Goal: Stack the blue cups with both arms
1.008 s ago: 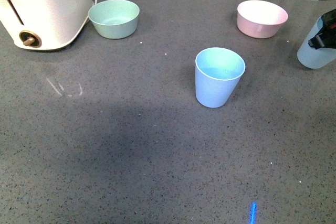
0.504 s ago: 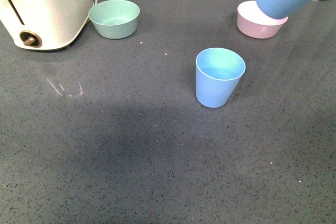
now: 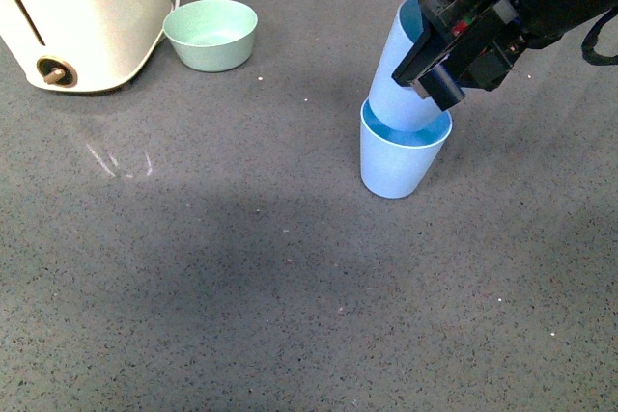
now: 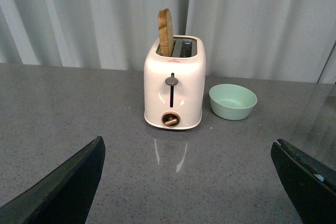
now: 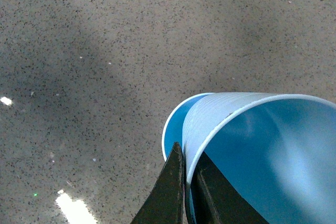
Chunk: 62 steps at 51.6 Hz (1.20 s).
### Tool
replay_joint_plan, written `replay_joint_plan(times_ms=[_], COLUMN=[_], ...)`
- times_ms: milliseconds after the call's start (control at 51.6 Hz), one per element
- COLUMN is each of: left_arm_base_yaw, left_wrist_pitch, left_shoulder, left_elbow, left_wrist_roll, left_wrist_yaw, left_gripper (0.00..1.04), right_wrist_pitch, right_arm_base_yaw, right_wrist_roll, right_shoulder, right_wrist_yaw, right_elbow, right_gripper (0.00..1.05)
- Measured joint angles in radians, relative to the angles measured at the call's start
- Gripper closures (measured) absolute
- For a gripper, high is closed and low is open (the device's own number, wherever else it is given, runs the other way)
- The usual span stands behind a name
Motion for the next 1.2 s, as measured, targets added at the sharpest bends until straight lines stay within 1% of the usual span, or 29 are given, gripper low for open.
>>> replay_joint_plan(times_ms=[136,155,291,310,427,446,543,582,640,659,776,795,815,853,873,892,931,950,989,1125,1183,1202], left_arm_base_yaw=[0.000,0.000,0.000,0.000,0.000,0.000,0.000,0.000,0.000,0.000,0.000,0.000,0.000,0.000,0.000,0.000,0.000,0.000,0.000,0.000,0.000,0.000], left_wrist_pitch=[0.000,0.000,0.000,0.000,0.000,0.000,0.000,0.000,0.000,0.000,0.000,0.000,0.000,0.000,0.000,0.000,0.000,0.000,0.000,0.000,0.000,0.000], left_shoulder=[0.000,0.000,0.000,0.000,0.000,0.000,0.000,0.000,0.000,0.000,0.000,0.000,0.000,0.000,0.000,0.000,0.000,0.000,0.000,0.000,0.000,0.000], left_elbow=[0.000,0.000,0.000,0.000,0.000,0.000,0.000,0.000,0.000,0.000,0.000,0.000,0.000,0.000,0.000,0.000,0.000,0.000,0.000,0.000,0.000,0.000], left_wrist_roll=[0.000,0.000,0.000,0.000,0.000,0.000,0.000,0.000,0.000,0.000,0.000,0.000,0.000,0.000,0.000,0.000,0.000,0.000,0.000,0.000,0.000,0.000], left_wrist_yaw=[0.000,0.000,0.000,0.000,0.000,0.000,0.000,0.000,0.000,0.000,0.000,0.000,0.000,0.000,0.001,0.001,0.001,0.001,0.000,0.001,0.001,0.001], left_gripper=[0.09,0.09,0.09,0.09,0.09,0.09,0.09,0.09,0.09,0.09,0.09,0.09,0.09,0.09,0.09,0.09,0.09,0.09,0.09,0.09,0.09,0.09], right_wrist_pitch=[0.016,0.018,0.029,0.034,0.058,0.071,0.147,0.192,0.245,0.252,0.334,0.358,0.401,0.550,0.667,0.724,0.806,0.821,0.861,0.899,0.911,0.916], right_arm_base_yaw=[0.010,0.011,0.013,0.012,-0.004,-0.012,-0.052,-0.076,-0.108,-0.114,-0.178,-0.183,-0.180,-0.174,-0.174,-0.175,-0.186,-0.189,-0.206,-0.235,-0.251,-0.259], right_wrist_roll=[0.008,0.008,0.026,0.029,0.050,0.056,0.086,0.103,0.137,0.145,0.235,0.264,0.287,0.341,0.375,0.394,0.424,0.429,0.447,0.467,0.472,0.474], right_shoulder=[0.013,0.015,0.019,0.018,-0.004,-0.019,-0.108,-0.170,-0.255,-0.270,-0.443,-0.480,-0.496,-0.534,-0.559,-0.573,-0.595,-0.599,-0.618,-0.678,-0.714,-0.731], right_wrist_yaw=[0.009,0.010,0.017,0.017,0.008,0.005,-0.005,0.000,-0.004,-0.003,0.003,0.033,0.080,0.227,0.325,0.368,0.419,0.423,0.425,0.393,0.380,0.375], right_elbow=[0.000,0.000,0.000,0.000,-0.009,-0.018,-0.075,-0.114,-0.164,-0.173,-0.278,-0.304,-0.325,-0.389,-0.445,-0.479,-0.541,-0.556,-0.609,-0.726,-0.772,-0.792], right_gripper=[1.03,1.01,0.75,0.70,0.49,0.43,0.26,0.17,0.08,0.07,0.09,0.10,0.12,0.19,0.25,0.28,0.35,0.37,0.44,0.63,0.74,0.79])
